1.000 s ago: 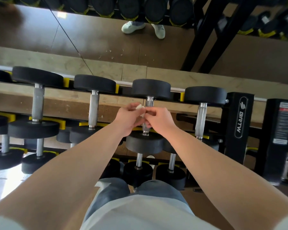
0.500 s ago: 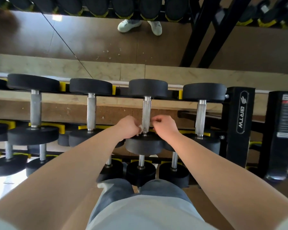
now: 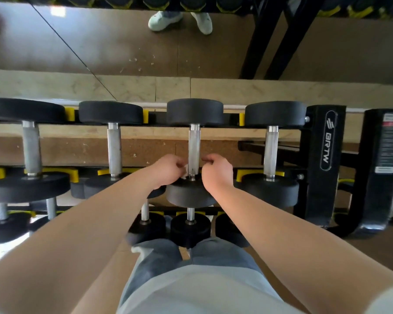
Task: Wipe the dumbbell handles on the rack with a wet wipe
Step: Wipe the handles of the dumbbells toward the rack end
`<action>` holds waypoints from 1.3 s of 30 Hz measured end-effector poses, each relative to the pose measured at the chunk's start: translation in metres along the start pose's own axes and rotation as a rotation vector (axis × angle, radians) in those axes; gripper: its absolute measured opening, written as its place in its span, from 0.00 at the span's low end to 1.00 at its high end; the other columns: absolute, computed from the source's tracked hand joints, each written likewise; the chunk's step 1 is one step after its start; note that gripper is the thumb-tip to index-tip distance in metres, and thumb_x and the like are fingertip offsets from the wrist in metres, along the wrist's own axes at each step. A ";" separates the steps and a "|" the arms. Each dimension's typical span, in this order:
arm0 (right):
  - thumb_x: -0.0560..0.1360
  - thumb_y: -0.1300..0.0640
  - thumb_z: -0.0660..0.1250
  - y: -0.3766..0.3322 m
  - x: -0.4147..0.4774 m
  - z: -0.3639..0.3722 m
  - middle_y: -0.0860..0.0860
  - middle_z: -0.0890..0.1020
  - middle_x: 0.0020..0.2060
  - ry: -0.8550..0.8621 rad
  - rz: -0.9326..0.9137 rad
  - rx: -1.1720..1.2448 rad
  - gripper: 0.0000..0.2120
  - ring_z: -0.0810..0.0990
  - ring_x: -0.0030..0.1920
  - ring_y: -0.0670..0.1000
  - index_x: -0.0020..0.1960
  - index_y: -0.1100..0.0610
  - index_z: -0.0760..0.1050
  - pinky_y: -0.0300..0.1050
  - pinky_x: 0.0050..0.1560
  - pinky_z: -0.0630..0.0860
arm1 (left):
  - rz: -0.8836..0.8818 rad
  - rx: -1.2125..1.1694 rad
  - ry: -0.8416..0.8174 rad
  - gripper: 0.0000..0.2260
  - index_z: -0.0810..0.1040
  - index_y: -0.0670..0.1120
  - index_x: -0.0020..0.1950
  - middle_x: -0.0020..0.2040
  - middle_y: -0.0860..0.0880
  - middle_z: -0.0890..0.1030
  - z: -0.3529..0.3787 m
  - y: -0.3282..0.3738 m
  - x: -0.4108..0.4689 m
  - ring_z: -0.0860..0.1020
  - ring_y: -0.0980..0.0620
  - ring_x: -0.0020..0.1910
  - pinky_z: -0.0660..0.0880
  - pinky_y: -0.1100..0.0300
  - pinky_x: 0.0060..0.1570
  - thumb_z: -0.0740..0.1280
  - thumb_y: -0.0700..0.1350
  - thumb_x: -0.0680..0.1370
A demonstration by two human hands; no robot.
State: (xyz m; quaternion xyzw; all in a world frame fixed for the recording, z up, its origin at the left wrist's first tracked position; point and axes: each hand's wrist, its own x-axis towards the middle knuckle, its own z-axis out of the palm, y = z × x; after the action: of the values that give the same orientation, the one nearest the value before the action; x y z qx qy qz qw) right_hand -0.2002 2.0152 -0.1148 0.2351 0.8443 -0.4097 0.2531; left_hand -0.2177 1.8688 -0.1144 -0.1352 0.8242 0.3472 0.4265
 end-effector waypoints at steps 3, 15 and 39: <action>0.81 0.64 0.60 0.001 0.000 0.000 0.53 0.81 0.64 0.003 -0.001 -0.006 0.17 0.79 0.64 0.53 0.65 0.55 0.81 0.42 0.60 0.74 | -0.009 0.041 -0.003 0.13 0.79 0.43 0.67 0.53 0.47 0.82 -0.004 -0.001 0.010 0.79 0.52 0.47 0.74 0.58 0.47 0.64 0.39 0.83; 0.82 0.61 0.61 0.004 0.004 0.002 0.51 0.83 0.61 0.031 -0.003 0.029 0.16 0.82 0.57 0.52 0.66 0.53 0.80 0.54 0.60 0.82 | -0.004 -0.254 -0.106 0.12 0.77 0.50 0.65 0.56 0.48 0.82 -0.009 -0.002 0.024 0.82 0.48 0.53 0.79 0.57 0.52 0.62 0.40 0.84; 0.82 0.59 0.61 0.008 0.008 0.000 0.47 0.83 0.52 0.015 -0.013 0.080 0.13 0.80 0.43 0.43 0.60 0.53 0.82 0.35 0.41 0.75 | 0.077 -1.050 -0.144 0.12 0.79 0.40 0.63 0.54 0.41 0.86 -0.015 0.008 0.056 0.86 0.46 0.53 0.83 0.54 0.52 0.58 0.35 0.85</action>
State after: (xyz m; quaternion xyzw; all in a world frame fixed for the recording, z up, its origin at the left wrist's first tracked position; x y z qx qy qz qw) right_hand -0.2010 2.0209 -0.1245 0.2426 0.8307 -0.4428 0.2345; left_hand -0.2647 1.8685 -0.1498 -0.2758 0.5125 0.7369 0.3438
